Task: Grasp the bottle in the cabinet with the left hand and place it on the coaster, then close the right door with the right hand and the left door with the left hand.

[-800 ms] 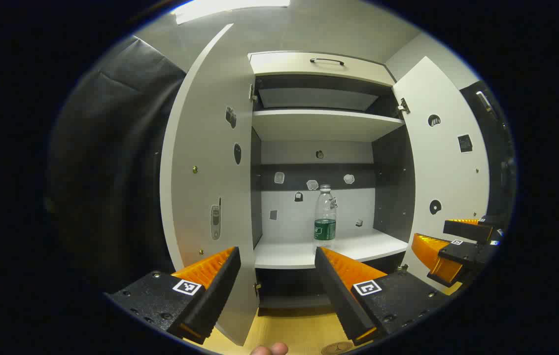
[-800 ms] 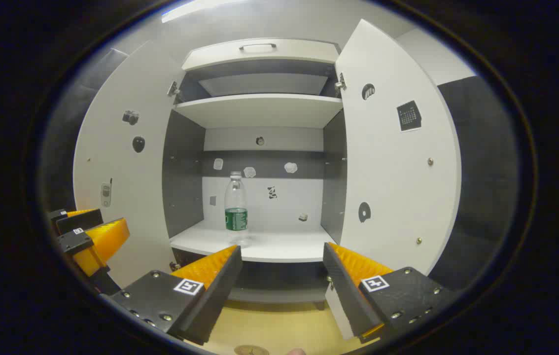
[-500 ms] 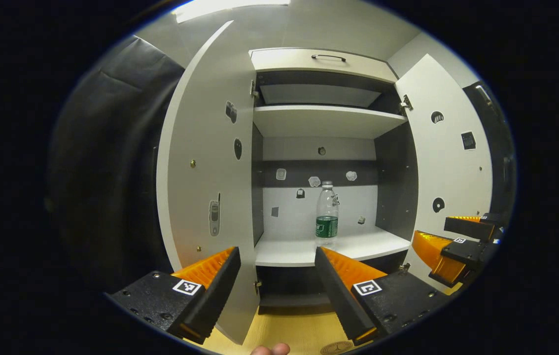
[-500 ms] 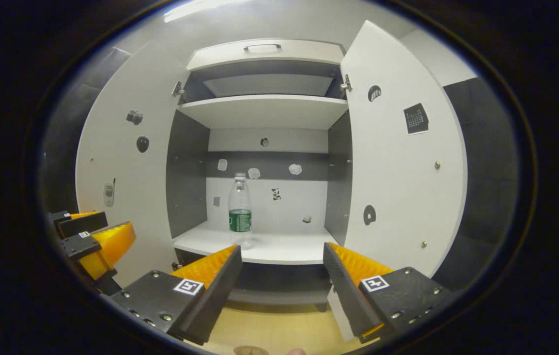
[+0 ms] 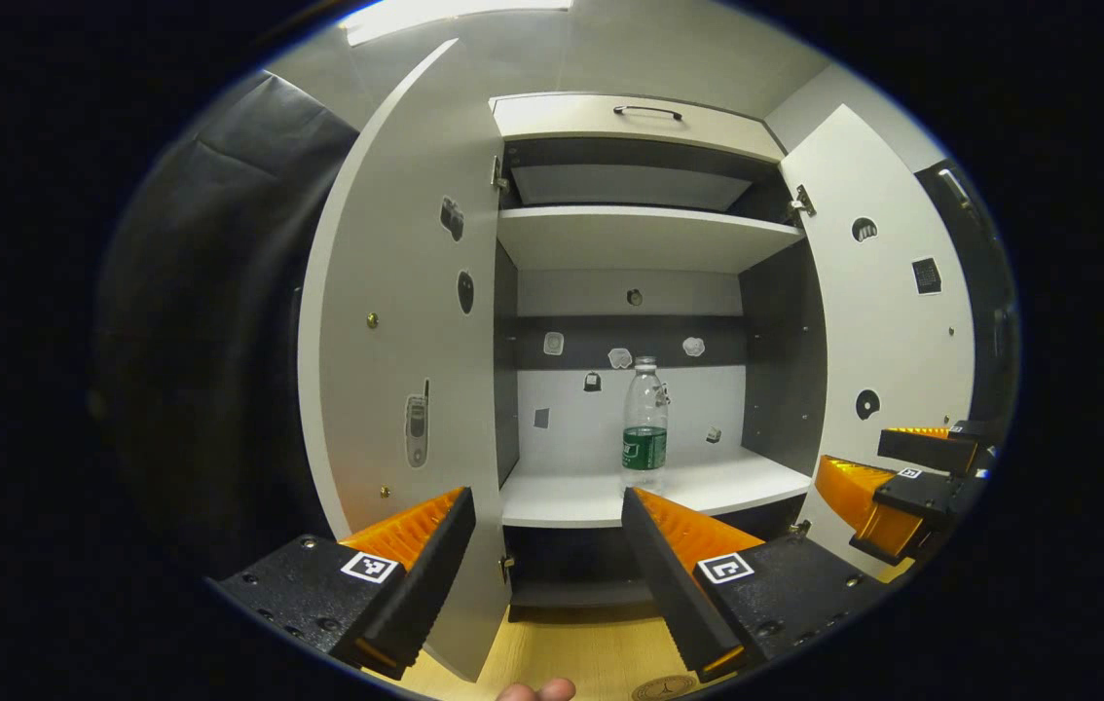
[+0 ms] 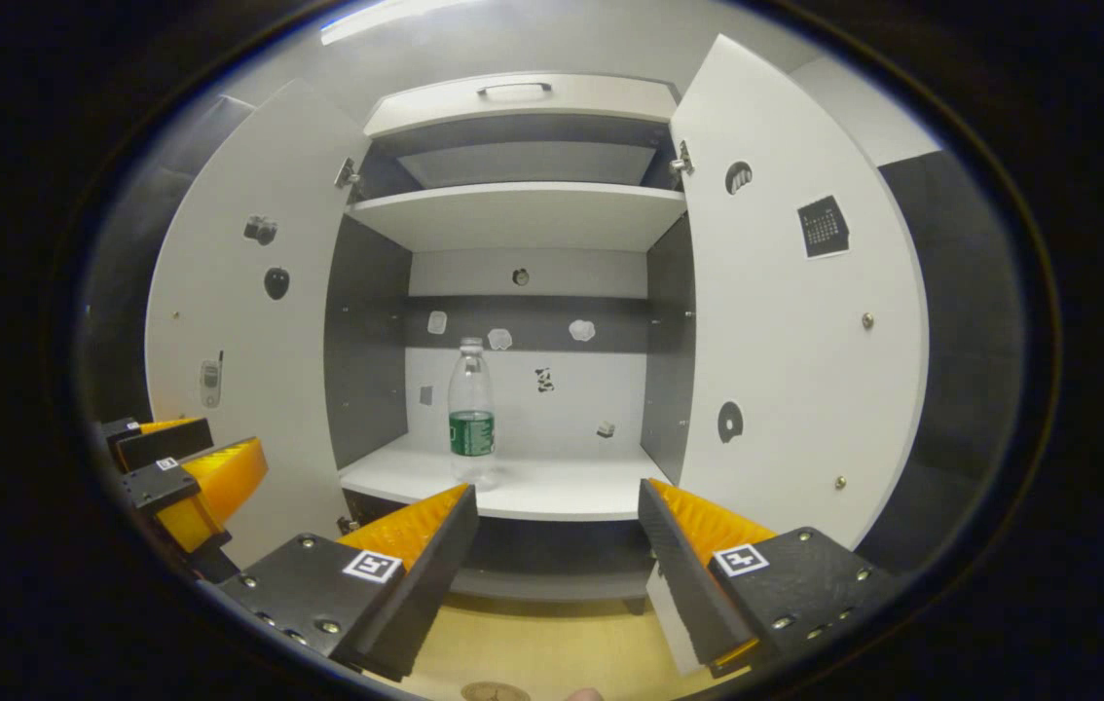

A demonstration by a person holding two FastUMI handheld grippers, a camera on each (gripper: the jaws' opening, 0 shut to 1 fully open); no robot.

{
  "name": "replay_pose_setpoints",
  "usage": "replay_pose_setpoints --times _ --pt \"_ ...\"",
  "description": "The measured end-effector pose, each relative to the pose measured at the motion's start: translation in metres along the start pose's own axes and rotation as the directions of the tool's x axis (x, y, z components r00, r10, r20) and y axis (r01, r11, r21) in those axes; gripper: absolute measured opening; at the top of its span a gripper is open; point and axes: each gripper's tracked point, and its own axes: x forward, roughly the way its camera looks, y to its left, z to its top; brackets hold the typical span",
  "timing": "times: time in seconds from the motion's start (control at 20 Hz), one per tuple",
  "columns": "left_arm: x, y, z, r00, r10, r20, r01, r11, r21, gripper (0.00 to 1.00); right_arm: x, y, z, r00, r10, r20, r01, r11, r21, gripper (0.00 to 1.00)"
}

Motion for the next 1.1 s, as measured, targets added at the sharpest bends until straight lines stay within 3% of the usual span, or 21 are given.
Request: replay_pose_setpoints --times 0.5,1.1 --pt "0.039 -0.018 0.004 0.999 -0.037 -0.007 0.037 0.999 -0.013 0.96 0.006 -0.01 -0.003 1.0 -0.019 -0.018 0.019 1.0 -0.004 1.0" --pt "0.152 -0.083 -0.006 0.988 -0.152 -0.036 0.15 0.987 -0.06 0.96 0.021 -0.036 -0.018 0.995 -0.067 -0.078 0.065 0.998 -0.026 1.0"
